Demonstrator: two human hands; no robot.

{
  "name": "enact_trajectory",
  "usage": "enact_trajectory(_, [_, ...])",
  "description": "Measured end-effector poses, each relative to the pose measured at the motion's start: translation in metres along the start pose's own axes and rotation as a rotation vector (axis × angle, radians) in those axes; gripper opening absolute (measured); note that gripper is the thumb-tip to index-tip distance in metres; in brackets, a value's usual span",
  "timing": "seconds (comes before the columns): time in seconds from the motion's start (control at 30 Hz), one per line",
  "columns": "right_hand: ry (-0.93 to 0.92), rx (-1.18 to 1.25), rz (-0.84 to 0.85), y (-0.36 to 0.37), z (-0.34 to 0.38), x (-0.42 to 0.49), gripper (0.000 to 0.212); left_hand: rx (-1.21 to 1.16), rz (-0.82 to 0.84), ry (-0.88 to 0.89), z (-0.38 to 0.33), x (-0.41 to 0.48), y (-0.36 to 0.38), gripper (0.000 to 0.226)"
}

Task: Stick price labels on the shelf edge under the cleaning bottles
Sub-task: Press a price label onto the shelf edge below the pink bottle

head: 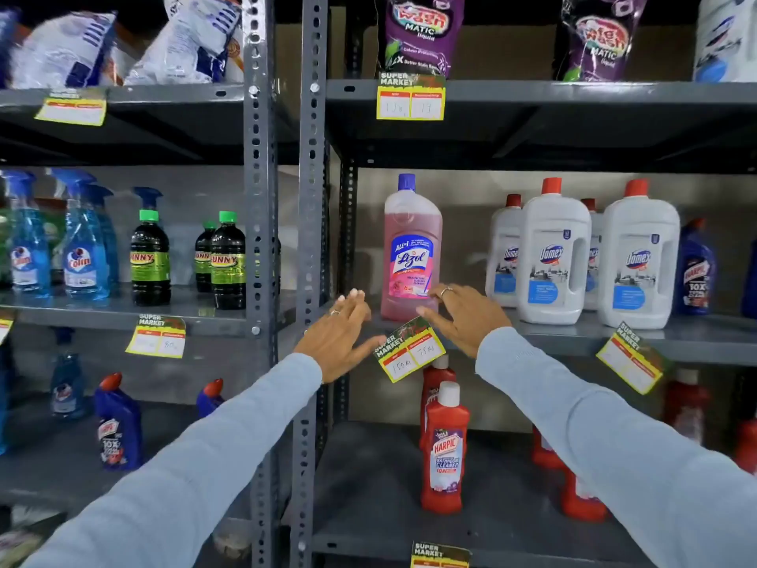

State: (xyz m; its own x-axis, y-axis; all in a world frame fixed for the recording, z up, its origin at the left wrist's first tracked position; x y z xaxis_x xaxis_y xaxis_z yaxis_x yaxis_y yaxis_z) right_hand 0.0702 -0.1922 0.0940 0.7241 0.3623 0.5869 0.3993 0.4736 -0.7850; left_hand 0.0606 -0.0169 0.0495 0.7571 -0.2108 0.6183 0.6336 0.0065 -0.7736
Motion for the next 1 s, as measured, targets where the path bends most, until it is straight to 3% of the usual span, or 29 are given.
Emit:
enact_trajectory(0.1, [0.049, 0.066, 0.045, 0.016, -0.008, -0.004, 0.051, -0.011, 0.106, 0.025, -0.006, -0.002, 0.028, 0.055])
enact_trajectory(0.23, [0.079, 0.067, 0.082, 0.033, -0.017, -0.010, 0.039, -0.077, 0.072, -0.042, -0.008, 0.002, 0.040, 0.067])
enact_trajectory(0.4, [0.083, 0.006, 0.113, 0.034, -0.010, -0.005, 0.044, -0.083, 0.010, -0.145, -0.009, 0.013, 0.037, 0.032])
enact_trajectory(0.73, [0.046, -0.225, 0.304, 0.043, 0.017, 0.023, 0.045, -0.100, -0.045, -0.177, -0.005, 0.016, 0.041, 0.030])
enact_trajectory(1.0, [0.182, 0.014, 0.161, 0.032, -0.001, 0.022, 0.040, -0.189, -0.071, -0.176, -0.004, 0.022, 0.031, 0.025])
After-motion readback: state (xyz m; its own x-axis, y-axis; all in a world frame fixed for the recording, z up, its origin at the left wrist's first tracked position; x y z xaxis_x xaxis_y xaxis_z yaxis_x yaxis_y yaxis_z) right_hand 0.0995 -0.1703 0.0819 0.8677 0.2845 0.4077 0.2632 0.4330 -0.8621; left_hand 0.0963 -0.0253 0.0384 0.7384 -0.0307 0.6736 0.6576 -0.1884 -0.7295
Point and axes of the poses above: each hand's wrist, its own x-axis towards the middle knuckle, its own y-axis out of the palm, z = x × y, the point moved 8 cm from there along x, towards the middle knuckle, and after that the axes turned 13 degrees about x, right-handed, at the moved point
